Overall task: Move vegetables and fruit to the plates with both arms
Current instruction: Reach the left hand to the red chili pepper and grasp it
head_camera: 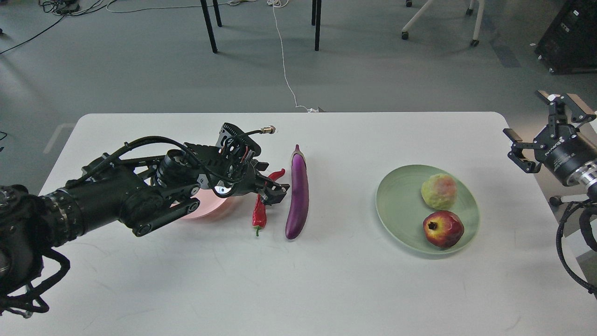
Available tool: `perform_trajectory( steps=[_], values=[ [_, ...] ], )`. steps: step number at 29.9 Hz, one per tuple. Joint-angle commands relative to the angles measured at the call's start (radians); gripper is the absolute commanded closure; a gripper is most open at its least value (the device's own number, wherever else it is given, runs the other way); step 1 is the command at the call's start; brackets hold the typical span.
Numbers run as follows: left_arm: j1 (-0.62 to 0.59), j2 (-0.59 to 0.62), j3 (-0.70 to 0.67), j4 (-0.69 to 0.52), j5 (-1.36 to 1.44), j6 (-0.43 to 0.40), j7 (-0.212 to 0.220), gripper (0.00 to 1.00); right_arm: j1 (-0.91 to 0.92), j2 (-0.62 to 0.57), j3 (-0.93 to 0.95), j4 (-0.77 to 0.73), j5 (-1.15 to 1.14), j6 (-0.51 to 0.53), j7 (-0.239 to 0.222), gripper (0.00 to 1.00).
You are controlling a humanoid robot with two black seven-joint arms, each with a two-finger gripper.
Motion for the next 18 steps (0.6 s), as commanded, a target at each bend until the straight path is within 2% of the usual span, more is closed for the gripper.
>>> perform_trajectory(
  steps=[1, 9, 11, 14, 18],
  values=[
    [0.016, 0.003, 0.000, 0.009, 0.002, 0.000, -0.001, 0.25, -0.003, 0.000, 0.000, 0.000, 0.000, 0.000, 0.000, 0.01],
    [0.029, 0.003, 0.000, 0.012, 0.005, -0.005, -0.003, 0.37, -0.006, 0.000, 0.000, 0.000, -0.002, 0.000, 0.000, 0.01],
    [0.033, 0.003, 0.000, 0.013, 0.007, -0.005, -0.003, 0.47, -0.008, 0.000, 0.000, 0.000, -0.002, 0.000, 0.000, 0.01],
    [0.035, 0.001, 0.000, 0.013, 0.010, -0.006, -0.003, 0.72, -0.006, 0.000, 0.000, 0.000, -0.003, 0.000, 0.000, 0.01],
    [0.030, -0.001, -0.001, 0.004, 0.008, -0.006, -0.003, 0.88, -0.008, 0.000, 0.000, 0.000, -0.003, 0.000, 0.000, 0.01]
  ],
)
